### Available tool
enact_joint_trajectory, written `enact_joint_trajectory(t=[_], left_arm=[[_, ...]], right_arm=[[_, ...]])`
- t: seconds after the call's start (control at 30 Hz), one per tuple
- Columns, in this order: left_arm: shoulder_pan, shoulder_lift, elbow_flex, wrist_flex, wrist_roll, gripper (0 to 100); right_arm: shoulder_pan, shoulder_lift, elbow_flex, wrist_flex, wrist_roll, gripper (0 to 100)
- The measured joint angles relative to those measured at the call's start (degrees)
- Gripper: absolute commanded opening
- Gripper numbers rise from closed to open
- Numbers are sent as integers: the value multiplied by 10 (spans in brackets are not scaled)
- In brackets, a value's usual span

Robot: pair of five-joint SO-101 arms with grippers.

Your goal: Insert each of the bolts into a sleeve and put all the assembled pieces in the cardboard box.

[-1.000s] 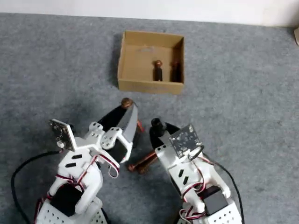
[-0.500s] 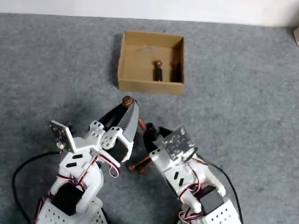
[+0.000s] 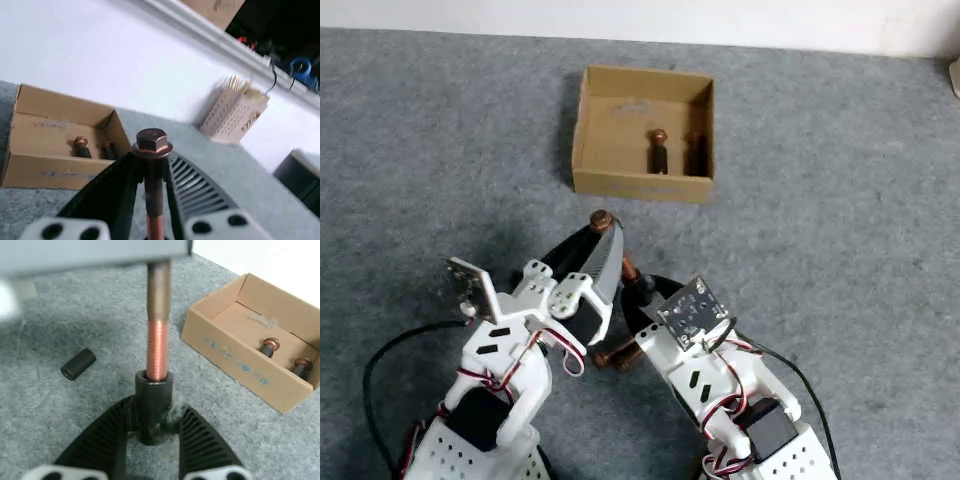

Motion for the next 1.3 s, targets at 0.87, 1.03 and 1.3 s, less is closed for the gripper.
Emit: enact_joint_trajectory(t=[0.87, 1.03, 1.3], left_arm=[[96, 1, 47, 46, -15, 4], [85, 1, 47, 46, -14, 114], [96, 1, 47, 76, -12, 296]], right_arm=[[42, 0, 1, 1, 4, 5], [42, 0, 1, 1, 4, 5], [51, 0, 1, 0, 4, 5]])
